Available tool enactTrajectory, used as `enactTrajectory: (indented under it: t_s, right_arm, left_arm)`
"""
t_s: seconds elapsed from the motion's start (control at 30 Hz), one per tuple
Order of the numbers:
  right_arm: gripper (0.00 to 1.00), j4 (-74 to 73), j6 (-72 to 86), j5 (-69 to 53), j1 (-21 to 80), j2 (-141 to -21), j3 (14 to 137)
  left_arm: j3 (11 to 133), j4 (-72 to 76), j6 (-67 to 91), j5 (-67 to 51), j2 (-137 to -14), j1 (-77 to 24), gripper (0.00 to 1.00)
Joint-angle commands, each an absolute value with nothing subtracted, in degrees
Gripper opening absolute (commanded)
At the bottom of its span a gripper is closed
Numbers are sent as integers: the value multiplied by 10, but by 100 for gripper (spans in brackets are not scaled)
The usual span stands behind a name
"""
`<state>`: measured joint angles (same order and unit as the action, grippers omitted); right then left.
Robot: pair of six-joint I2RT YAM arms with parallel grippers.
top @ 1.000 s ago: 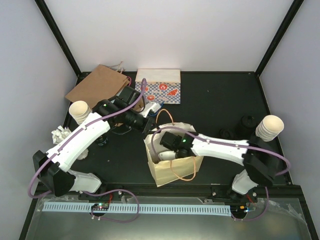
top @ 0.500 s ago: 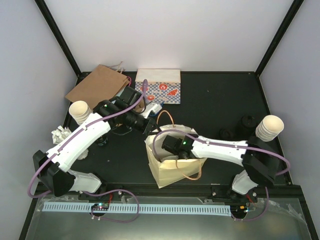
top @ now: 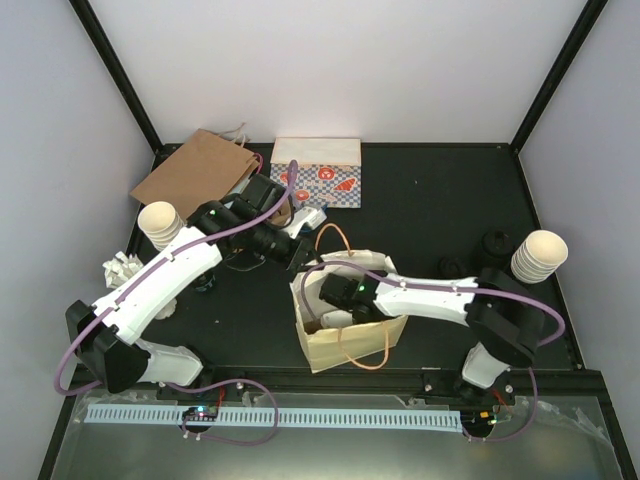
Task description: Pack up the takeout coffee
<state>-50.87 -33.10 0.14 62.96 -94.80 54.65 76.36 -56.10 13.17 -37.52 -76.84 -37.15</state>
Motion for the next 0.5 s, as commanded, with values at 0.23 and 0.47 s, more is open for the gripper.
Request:
enactTrajectory:
  t_s: [0.23,0.47]
  right_arm:
    - [1,-453,-303,101,629,-795,639]
    - [1,-392,-269,118,629,-762,667]
  left_arm:
    - [829,-570,51,-341,-749,-379,2]
    - [870,-566,-31,-226,-767,-382,1]
